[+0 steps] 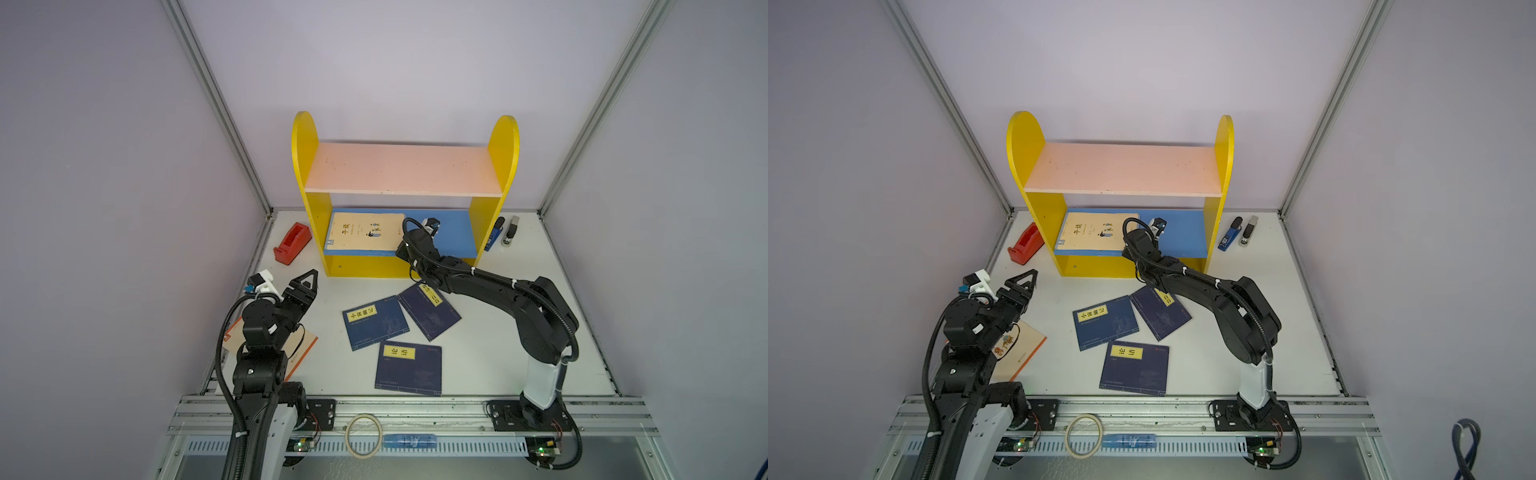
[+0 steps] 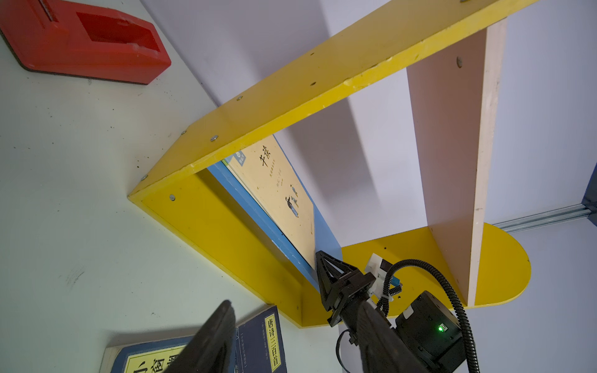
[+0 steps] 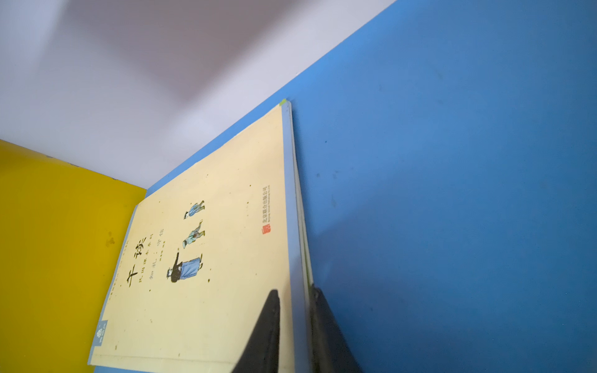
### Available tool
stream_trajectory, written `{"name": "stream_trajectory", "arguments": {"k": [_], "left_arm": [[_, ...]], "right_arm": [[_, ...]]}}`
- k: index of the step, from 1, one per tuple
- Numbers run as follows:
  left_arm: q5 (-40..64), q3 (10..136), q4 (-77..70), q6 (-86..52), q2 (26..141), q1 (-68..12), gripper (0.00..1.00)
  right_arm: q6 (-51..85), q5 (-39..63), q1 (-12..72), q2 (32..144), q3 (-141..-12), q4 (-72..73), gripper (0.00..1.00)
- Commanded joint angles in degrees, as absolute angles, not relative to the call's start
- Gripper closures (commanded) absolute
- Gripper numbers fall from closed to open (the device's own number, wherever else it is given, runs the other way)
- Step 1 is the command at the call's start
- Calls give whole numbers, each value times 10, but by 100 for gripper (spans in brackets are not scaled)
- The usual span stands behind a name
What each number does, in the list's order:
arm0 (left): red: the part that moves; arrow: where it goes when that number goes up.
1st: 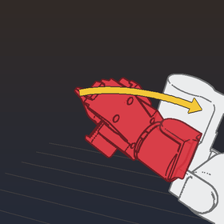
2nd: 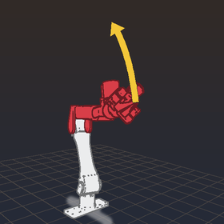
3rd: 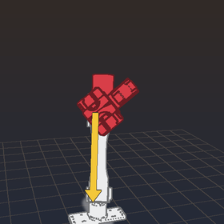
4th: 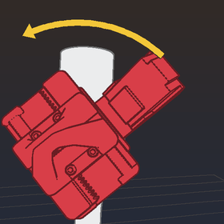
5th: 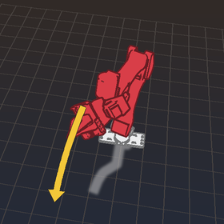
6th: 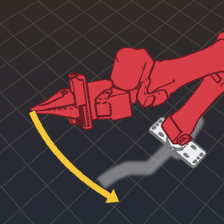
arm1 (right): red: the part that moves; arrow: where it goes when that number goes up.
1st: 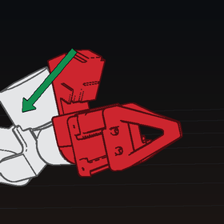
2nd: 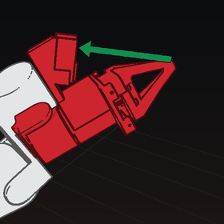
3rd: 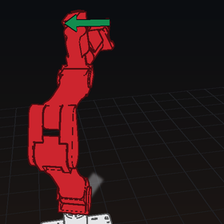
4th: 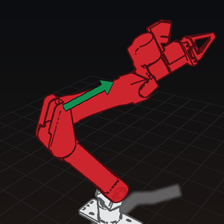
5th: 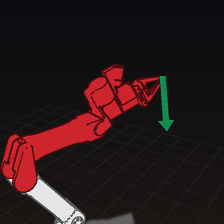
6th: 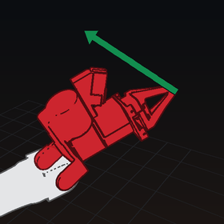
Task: Stacking books/files
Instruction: Place the book on the bookshelf.
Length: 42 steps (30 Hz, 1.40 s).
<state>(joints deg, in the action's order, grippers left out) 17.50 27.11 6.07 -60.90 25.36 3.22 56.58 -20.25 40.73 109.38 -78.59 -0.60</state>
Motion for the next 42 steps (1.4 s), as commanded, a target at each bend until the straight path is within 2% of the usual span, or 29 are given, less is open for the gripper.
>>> {"name": "stream_trajectory", "arguments": {"k": [1,9,25,42], "left_arm": [[175,272,48,-602,254,33,37],[175,271,47,-603,258,33,37],[178,269,44,-605,263,33,36],[180,267,41,-606,269,33,36]], "right_arm": [[559,-210,408,1100,-799,-20,79],[534,-226,406,1115,-835,-43,79],[488,-172,378,1149,-872,-22,65],[484,-78,356,1196,-906,-6,68]]}}
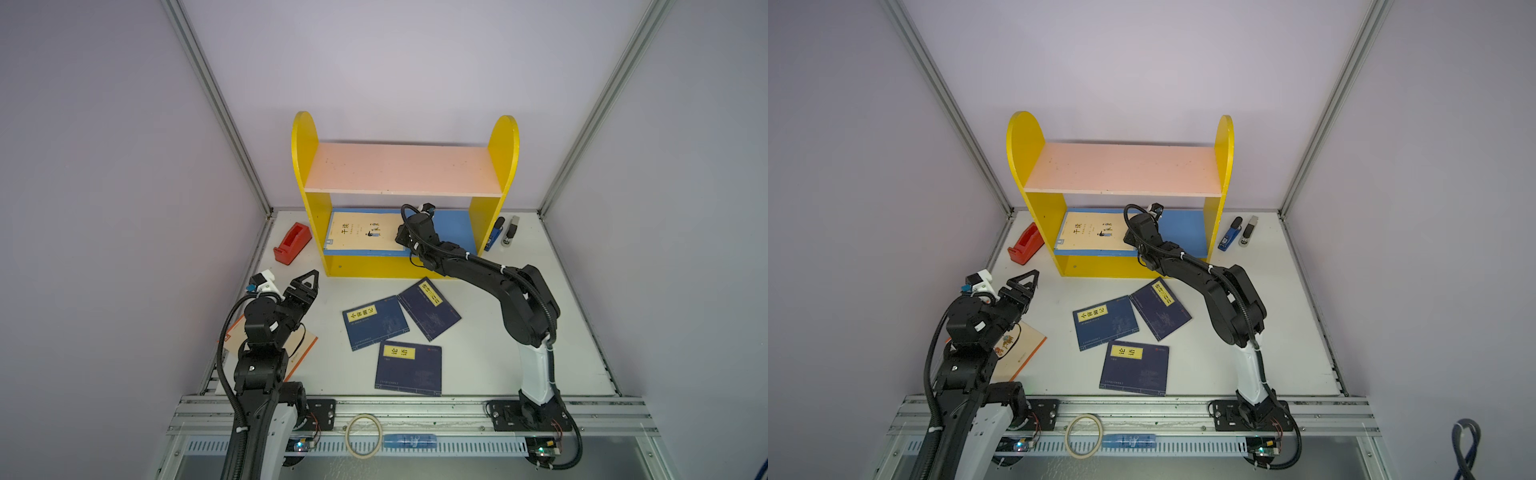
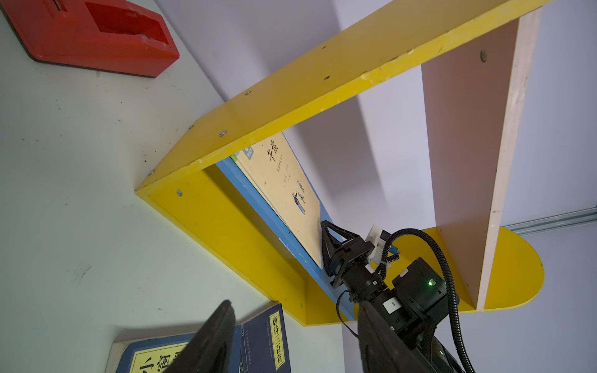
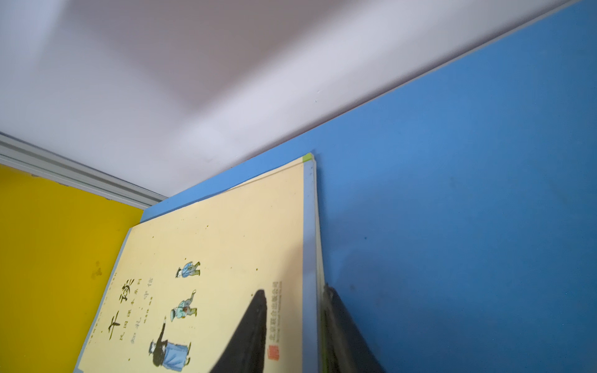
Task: Stacking books/files
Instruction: Place the book on the bookshelf.
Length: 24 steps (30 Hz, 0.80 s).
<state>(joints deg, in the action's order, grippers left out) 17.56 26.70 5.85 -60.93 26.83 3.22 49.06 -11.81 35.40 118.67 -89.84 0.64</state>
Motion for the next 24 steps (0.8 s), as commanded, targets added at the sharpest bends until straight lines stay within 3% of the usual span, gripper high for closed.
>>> {"name": "stream_trajectory", "arguments": {"k": [1,9,18,24], "left_arm": [[180,267,41,-606,269,33,36],[179,267,40,-607,271,33,36],[182,267,39,-607,273,33,37],[180,267,39,-607,273,33,36]], "right_arm": [[483,-75,356,1199,-911,-9,68],[498,-34,356,1211,-921,-7,67],[510,-110,355,1166,-887,-61,59],[527,-120,355,1108,-804,-19,57]]}}
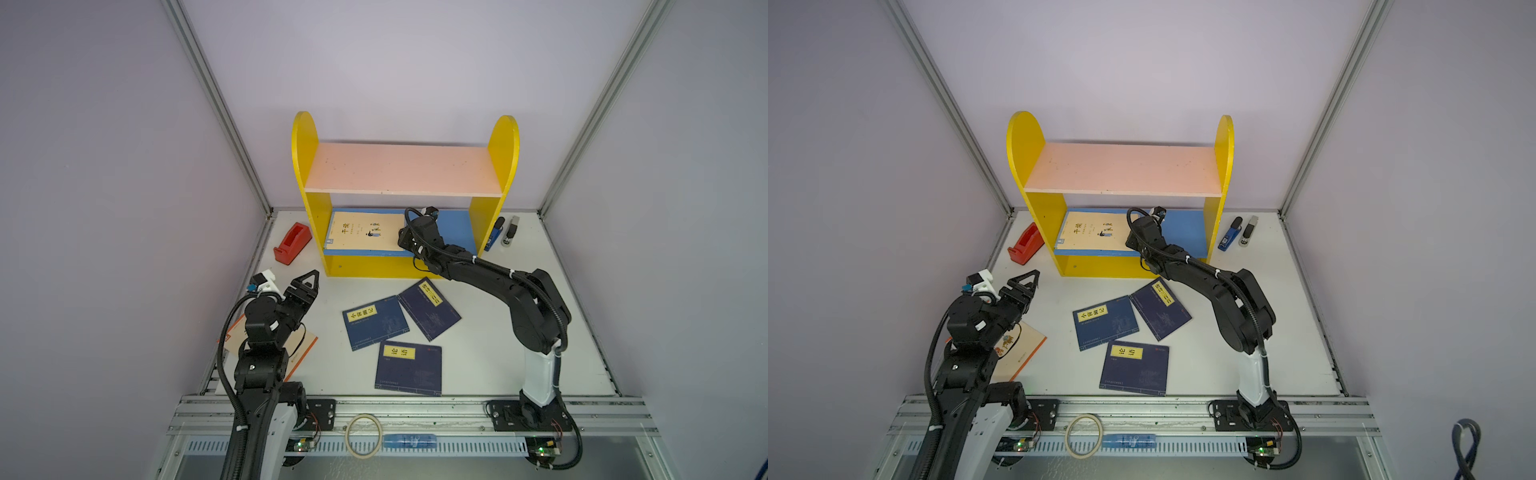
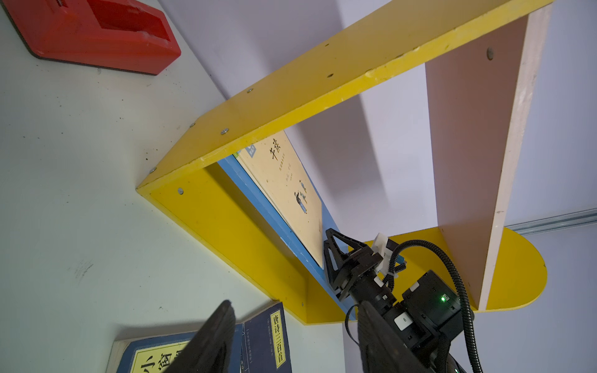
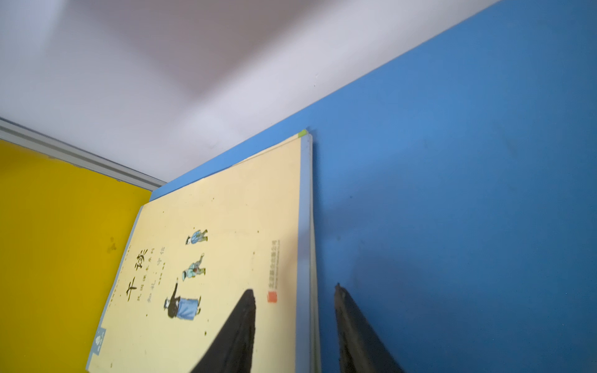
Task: Stacking books/files
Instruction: Place the book on the bookshelf, then move the book to the middle-left of the table.
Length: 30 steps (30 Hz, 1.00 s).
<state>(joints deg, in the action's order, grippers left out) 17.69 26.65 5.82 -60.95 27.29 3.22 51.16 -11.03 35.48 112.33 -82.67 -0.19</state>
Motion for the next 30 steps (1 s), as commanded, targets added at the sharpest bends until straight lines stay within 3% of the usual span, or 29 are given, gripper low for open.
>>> {"name": "stream_trajectory", "arguments": {"k": [1,6,11,14,20,24,28,30], "left_arm": [[181,267,39,-607,273,33,37],[165,269,56,-602,275,33,36],[89,286,142,-595,301,33,36],[35,301,203,-601,342,38,36],[-48,329,297,-613,429,63,35],[-152,350,425,-668,463,84,26],[-177,370,515,-661,472,150,1],[-161,354,515,-634,469,184,0]], "right_arm": [[531,-115,355,1102,-793,-11,57],[507,-111,375,1054,-763,4,57],[427,-192,449,970,-743,-14,57],[384,-243,513,933,-712,8,51],[347,-226,618,966,-668,149,45],[330,-200,695,1079,-727,170,44],[319,-136,721,1188,-825,132,43],[332,-101,721,1213,-842,136,43]]}}
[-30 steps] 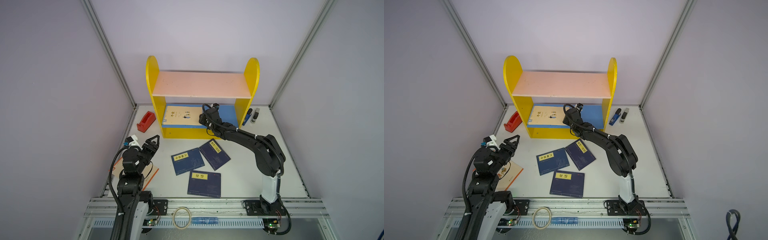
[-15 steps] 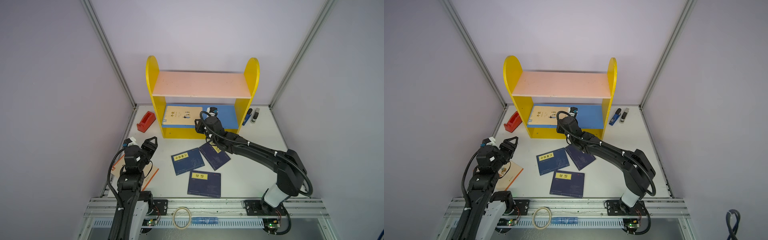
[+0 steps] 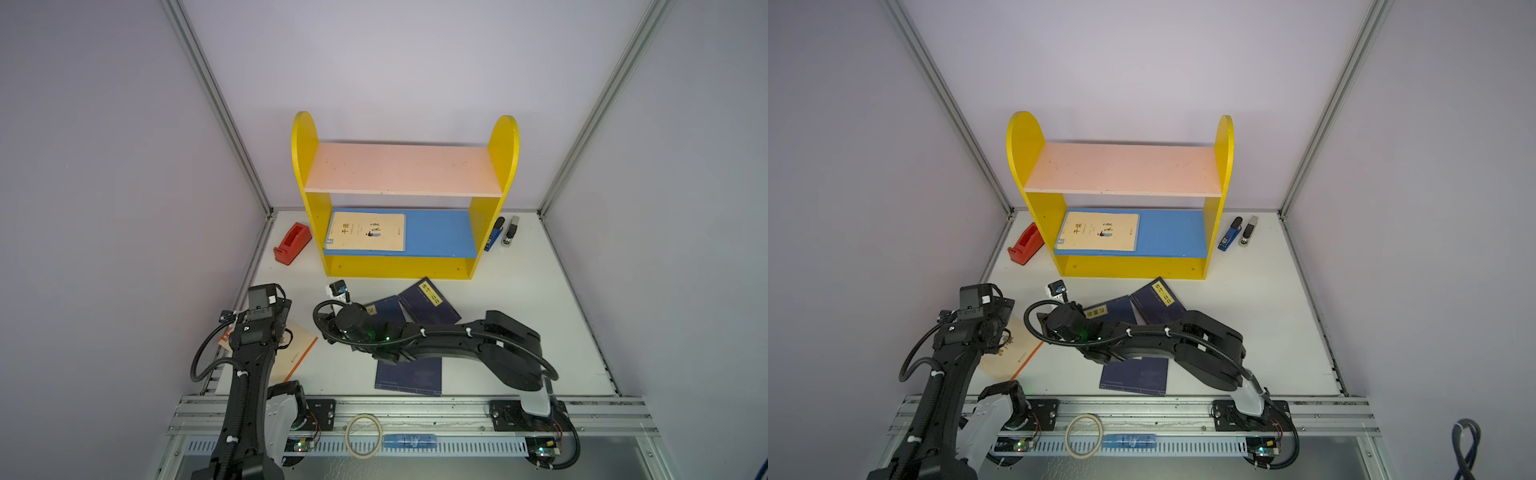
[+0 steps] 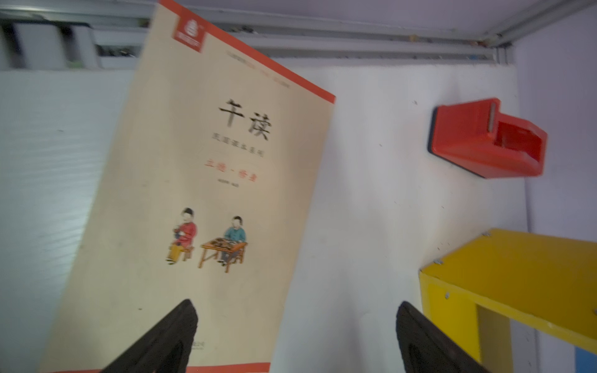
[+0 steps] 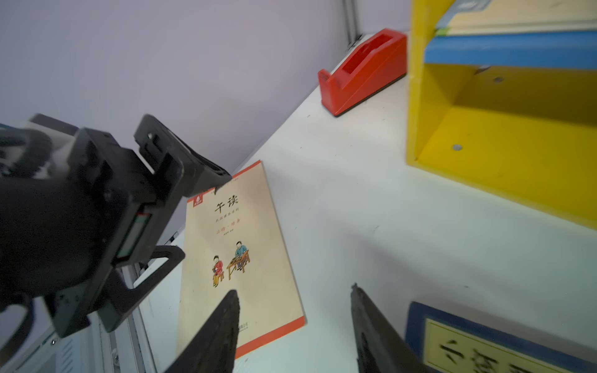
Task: Stacking books/files
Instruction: Move the book to the middle-left of the table.
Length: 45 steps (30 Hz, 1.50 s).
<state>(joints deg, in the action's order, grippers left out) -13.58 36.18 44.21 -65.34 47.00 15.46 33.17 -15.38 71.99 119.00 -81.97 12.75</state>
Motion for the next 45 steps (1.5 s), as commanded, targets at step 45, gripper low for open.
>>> {"name": "stream_trajectory", "arguments": {"k": [45], "left_arm": [[112,308,291,-487,732,254,0]], "right_arm": [[467,-118,697,1398,-1014,-39,48]]}}
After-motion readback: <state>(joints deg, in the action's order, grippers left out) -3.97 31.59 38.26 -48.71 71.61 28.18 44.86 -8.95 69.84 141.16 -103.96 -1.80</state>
